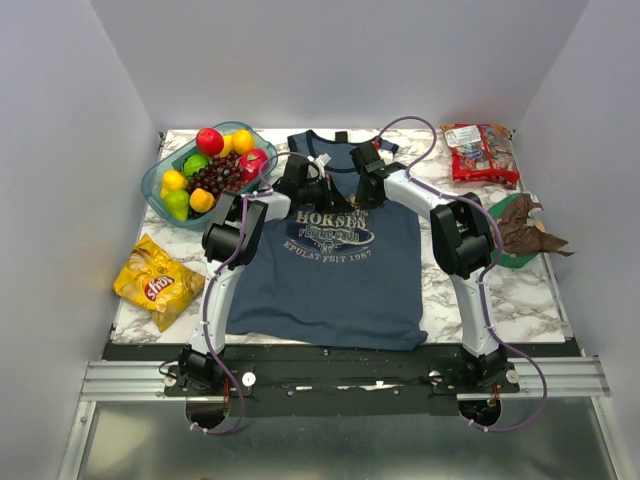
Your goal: Pin the brooch onto the clothing
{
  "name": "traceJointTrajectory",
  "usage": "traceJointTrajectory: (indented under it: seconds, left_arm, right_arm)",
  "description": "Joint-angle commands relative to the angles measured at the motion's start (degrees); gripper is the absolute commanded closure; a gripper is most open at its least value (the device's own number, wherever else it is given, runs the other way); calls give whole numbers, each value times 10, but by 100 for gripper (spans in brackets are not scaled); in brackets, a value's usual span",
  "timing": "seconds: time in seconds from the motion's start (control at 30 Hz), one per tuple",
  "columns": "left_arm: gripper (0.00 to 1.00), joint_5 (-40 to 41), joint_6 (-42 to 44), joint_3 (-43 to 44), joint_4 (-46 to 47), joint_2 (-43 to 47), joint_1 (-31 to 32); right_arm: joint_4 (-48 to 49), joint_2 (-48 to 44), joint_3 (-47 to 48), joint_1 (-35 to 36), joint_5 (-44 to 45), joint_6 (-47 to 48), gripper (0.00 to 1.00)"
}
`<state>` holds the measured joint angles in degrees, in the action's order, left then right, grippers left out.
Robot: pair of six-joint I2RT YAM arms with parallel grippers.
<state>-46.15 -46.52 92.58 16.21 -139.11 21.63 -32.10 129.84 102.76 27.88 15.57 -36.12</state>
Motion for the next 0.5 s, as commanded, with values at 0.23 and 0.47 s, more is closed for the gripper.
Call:
traceJointTrajectory:
  seconds: [0.23,0.47]
  left_arm:
    - [100,-49,18,38,-24,-34,10]
    - [100,-70,6,37,-5,-41,10]
  right_arm:
    - [25,-23,-9,8,-31,35,100]
    - [27,-33,-10,8,-45,36,99]
